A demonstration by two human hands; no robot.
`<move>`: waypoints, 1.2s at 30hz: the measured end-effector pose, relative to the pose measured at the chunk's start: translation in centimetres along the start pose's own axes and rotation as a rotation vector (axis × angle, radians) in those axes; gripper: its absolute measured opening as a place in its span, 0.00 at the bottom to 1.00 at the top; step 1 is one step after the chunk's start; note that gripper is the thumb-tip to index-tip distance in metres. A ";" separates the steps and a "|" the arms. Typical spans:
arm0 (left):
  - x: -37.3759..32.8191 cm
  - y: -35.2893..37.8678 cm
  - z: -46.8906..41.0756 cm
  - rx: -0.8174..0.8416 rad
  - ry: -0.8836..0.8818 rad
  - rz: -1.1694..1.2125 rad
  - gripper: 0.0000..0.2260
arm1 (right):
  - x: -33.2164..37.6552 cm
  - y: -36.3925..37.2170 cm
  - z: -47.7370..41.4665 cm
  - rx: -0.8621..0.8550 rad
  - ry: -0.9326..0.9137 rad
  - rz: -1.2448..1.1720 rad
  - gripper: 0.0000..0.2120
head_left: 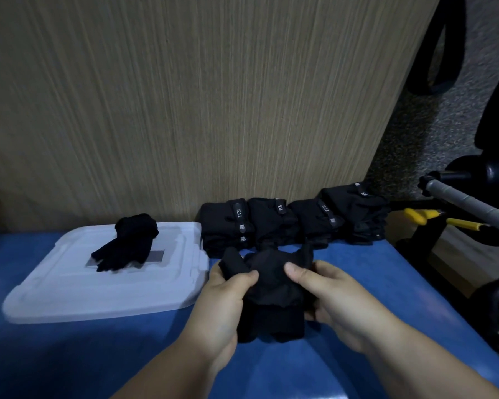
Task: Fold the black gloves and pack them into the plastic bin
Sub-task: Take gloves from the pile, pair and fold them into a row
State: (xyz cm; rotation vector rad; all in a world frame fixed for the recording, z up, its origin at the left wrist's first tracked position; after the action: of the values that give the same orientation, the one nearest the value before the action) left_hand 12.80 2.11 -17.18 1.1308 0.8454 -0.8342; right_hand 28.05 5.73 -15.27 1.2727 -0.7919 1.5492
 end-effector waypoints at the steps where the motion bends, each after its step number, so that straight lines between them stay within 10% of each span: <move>1: 0.0 0.2 0.1 0.032 -0.009 0.013 0.15 | 0.1 0.0 0.0 -0.019 -0.003 -0.008 0.17; 15: -0.2 -0.1 -0.1 0.243 -0.023 -0.152 0.25 | 1.4 -1.5 0.4 0.195 0.064 -0.198 0.14; 36: 0.0 -0.8 -0.5 -0.111 0.192 -0.900 0.03 | -0.7 -4.5 -2.5 -0.361 -0.153 0.236 0.09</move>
State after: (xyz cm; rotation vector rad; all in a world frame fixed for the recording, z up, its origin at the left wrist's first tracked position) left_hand 11.99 2.39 -17.59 0.7087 1.5868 -1.3949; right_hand 31.39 9.35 -16.99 1.0652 -1.2954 1.4172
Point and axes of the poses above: each hand's wrist, its own z-axis away from the middle knuckle, its own y-axis out of the palm, x = y × z, the point moved 2 cm from there along -z, towards the middle knuckle
